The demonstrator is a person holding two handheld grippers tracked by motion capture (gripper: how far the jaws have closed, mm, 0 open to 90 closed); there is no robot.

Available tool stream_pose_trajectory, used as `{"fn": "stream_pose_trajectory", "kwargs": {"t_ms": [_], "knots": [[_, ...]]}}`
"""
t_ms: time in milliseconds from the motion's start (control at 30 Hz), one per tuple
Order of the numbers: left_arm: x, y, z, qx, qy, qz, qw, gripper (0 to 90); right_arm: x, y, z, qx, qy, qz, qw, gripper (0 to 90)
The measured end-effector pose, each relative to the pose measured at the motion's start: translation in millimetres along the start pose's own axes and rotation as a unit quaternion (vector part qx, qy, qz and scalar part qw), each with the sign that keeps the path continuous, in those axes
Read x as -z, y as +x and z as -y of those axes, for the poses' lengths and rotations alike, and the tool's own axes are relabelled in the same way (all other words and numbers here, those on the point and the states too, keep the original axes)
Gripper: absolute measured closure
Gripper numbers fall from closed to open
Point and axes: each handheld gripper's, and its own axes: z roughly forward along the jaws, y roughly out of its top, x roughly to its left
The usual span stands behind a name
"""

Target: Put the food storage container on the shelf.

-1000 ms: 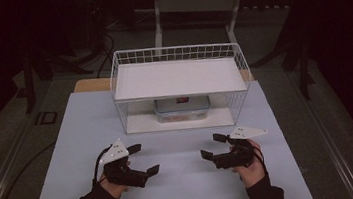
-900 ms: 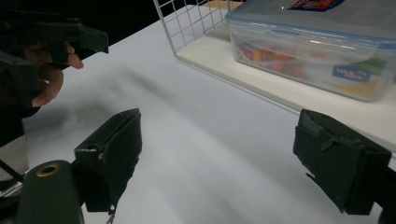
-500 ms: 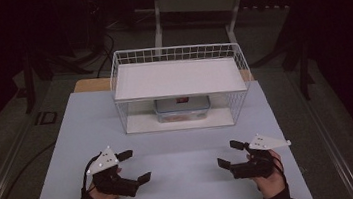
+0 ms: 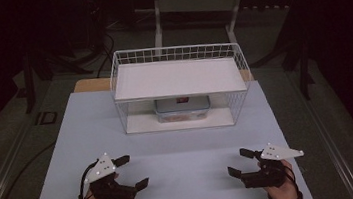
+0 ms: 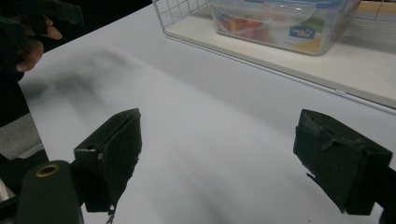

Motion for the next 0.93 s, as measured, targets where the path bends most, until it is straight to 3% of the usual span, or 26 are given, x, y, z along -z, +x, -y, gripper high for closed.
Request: {"fn": "stream_pose_trajectory", "kwargs": {"t_ms": [400,567,933], "knots": [[-0.3,4.9,4.7,0.001,-0.007,-0.015,0.9999,0.5,-6.3,-5.6,6.4,-0.003,0.025,0.004,0.9997,16.2],[-5.9,11.9,10.2,0.013,0.006,-0.022,0.9997,0.5,-7.4,-8.2,7.1,-0.006,0.034,0.013,0.9993,16.9],[-7.4,14.0,12.8,0.018,0.009,-0.025,0.9995,0.5,-8.4,-11.3,8.1,-0.017,0.034,0.007,0.9992,17.0]]}}
